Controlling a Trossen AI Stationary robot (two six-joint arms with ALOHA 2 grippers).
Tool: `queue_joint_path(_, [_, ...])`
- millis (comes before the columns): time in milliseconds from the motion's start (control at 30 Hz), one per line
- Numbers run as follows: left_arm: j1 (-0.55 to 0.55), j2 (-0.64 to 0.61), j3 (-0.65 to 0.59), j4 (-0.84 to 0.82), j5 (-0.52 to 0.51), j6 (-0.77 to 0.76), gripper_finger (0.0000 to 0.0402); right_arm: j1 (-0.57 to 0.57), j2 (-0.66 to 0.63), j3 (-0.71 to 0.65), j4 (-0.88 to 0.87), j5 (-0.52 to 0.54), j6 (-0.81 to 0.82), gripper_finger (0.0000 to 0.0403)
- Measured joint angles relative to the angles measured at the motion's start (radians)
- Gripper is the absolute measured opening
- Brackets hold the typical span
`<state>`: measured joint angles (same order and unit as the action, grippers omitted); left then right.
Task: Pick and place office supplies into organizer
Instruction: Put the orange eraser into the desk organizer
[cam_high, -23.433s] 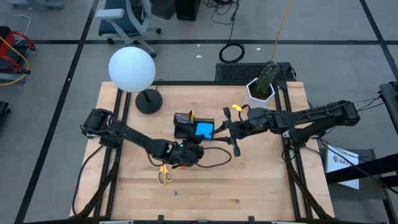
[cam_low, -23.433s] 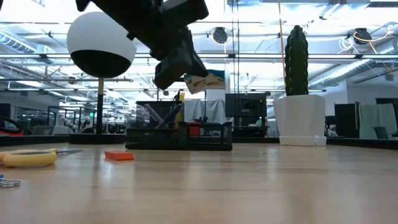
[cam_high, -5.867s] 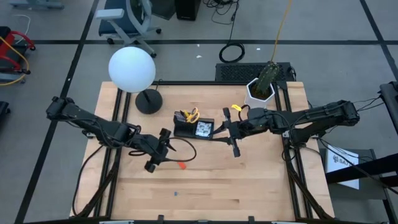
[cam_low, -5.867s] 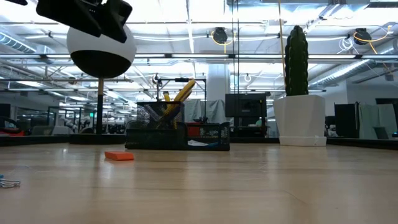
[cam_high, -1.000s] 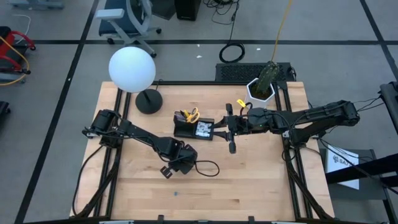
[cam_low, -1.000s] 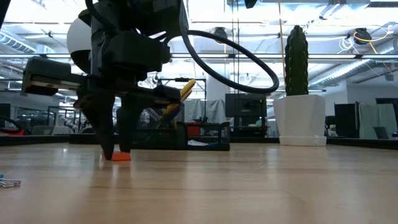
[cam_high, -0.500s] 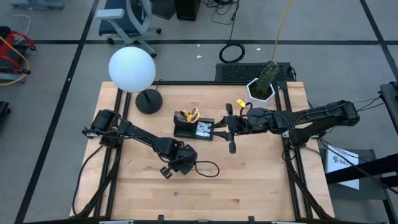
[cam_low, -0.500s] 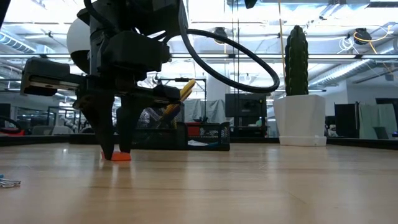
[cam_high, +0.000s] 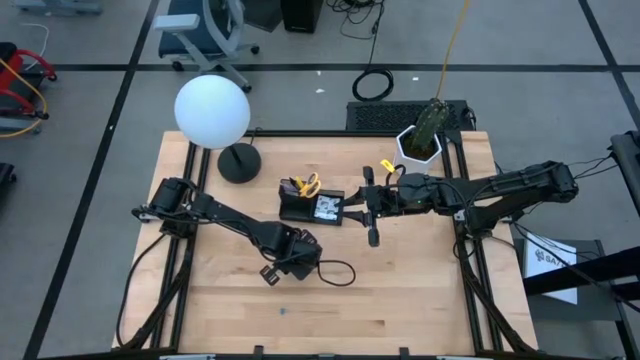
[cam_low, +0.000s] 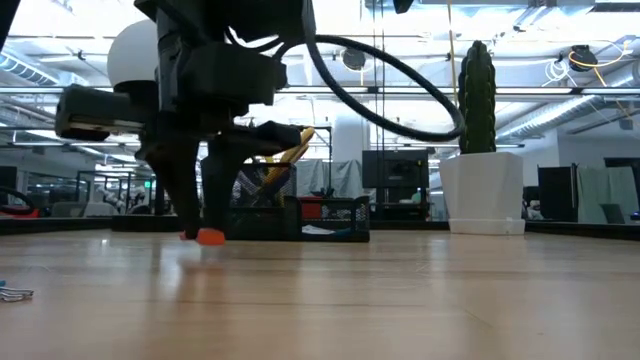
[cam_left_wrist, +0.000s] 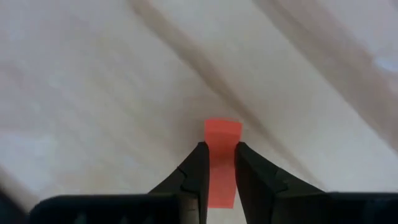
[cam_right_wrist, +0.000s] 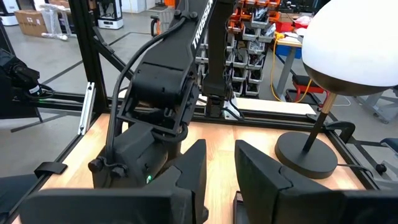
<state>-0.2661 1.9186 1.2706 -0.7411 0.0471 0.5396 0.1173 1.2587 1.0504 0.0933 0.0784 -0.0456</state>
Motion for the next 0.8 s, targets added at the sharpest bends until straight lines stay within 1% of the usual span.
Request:
queue_joint_path(233, [0.0,-0.001,0.044,-0.081,-0.098,0.0,0.0067,0.0,0.0,0.0,0.0,0.0,0.0,0.0075])
queue_joint_path(433, [0.0,-0.003,0.071,-0.131,-0.201,0.0,0.0067,0.0,0.0,0.0,0.0,0.0,0.0,0.0075])
queue_joint_path(800, [0.016,-0.005,0.092,-0.152,-0.405,-0.009,0.0067,0.0,0.0,0.0,0.0,0.0,0.0,0.0075])
